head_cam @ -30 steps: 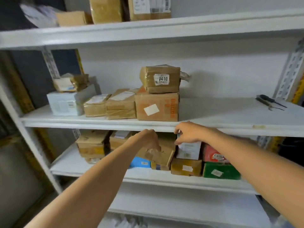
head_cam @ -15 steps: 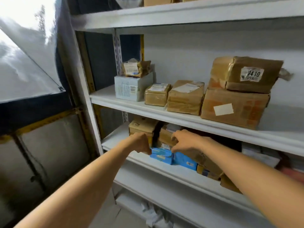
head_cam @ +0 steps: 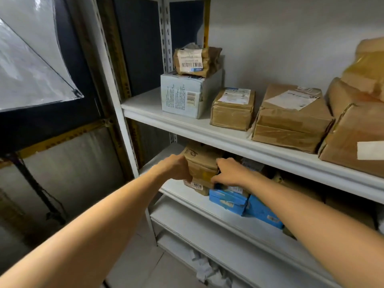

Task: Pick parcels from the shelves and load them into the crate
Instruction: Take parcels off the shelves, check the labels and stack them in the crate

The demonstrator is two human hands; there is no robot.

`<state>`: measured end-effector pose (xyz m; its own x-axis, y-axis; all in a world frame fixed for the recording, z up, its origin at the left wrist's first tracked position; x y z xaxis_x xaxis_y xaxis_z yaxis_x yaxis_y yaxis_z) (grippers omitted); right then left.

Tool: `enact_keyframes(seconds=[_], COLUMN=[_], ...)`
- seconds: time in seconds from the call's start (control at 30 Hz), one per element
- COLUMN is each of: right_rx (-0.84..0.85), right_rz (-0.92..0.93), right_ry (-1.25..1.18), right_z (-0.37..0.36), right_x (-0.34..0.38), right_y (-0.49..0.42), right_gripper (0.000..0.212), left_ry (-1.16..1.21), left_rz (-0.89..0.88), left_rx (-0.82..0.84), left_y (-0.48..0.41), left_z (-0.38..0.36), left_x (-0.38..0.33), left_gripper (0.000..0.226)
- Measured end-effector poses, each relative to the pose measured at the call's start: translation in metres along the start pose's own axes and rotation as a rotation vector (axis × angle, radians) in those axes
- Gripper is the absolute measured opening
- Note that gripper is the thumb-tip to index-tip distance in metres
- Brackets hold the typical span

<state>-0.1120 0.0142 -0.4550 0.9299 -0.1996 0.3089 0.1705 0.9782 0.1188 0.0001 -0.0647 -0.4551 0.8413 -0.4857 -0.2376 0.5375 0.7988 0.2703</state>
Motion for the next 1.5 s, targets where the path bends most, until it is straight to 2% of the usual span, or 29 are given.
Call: enact_keyframes(seconds=[0.17, 0.4, 0.5, 0.6, 0.7, 0.9, 1.03, 1.17, 1.3, 1.5], right_rx=[-0.051, -0.095, -0.164, -0.245, -0.351, -0.575, -0.685, -0.691, -0.759, -0.829], right_rz=[0.037, -0.081, -0.145, -0.24, -0.305, -0.403, -0.442, -0.414, -0.386, -0.339], right_ry=[0.024, -0.213, -0.273, -0.351, -0.5, -0.65, -0.708, -0.754, -0.779, -0.856], right_z=[-0.005, -0.026, -0.034, -0.045, -0.056, -0.077, -0.094, -0.105, -0.106, -0.112], right_x=[-0.019, -0.048, -0.056, -0.066, -0.069, -0.071, -0.071, -0.072, -0.073, -0.066], right_y=[-0.054, -0.077, -0.079, -0.078, -0.075, -0.077, -0.077, -0.079, -0.077, -0.075], right_gripper=[0.049, 0.03, 0.05, 0.064, 0.077, 0.087, 0.086, 0.081, 0.07, 0.062], left_ry=[0.025, 0.173, 0.282, 0.373, 0.562, 0.951, 1.125, 1.199, 1.239, 1.238], left_rz=[0.064, 0.071, 0.009, -0.062, -0.127, -0.127, -0.1, -0.093, -0.073, -0.088], left_rx=[-0.029, -0.074, -0.042, 0.028, 0.103, 0.219, 0.253, 0.254, 0.24, 0.232], left_y=[-0.06, -0.124, -0.145, -0.162, -0.172, -0.181, -0.183, -0.184, -0.186, -0.183], left_z=[-0.004, -0.004, -0.011, -0.021, -0.027, -0.046, -0.064, -0.07, -0.079, -0.084], left_x=[0.024, 0.037, 0.044, 0.049, 0.05, 0.059, 0.068, 0.074, 0.075, 0.081], left_gripper=[0.04, 0.064, 0.072, 0.069, 0.067, 0.08, 0.074, 0.076, 0.057, 0.049])
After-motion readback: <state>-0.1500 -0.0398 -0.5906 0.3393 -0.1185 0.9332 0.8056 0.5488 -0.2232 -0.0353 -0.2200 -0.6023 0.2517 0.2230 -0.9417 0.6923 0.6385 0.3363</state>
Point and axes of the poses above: each hand's wrist, its own y-axis away from the middle knuckle, its own z-axis out of the back of the hand, x = y × z, the point moved 10 cm from there along -y, towards the middle knuckle, and after that the axes turned 10 degrees about z, right-handed, at the moved point
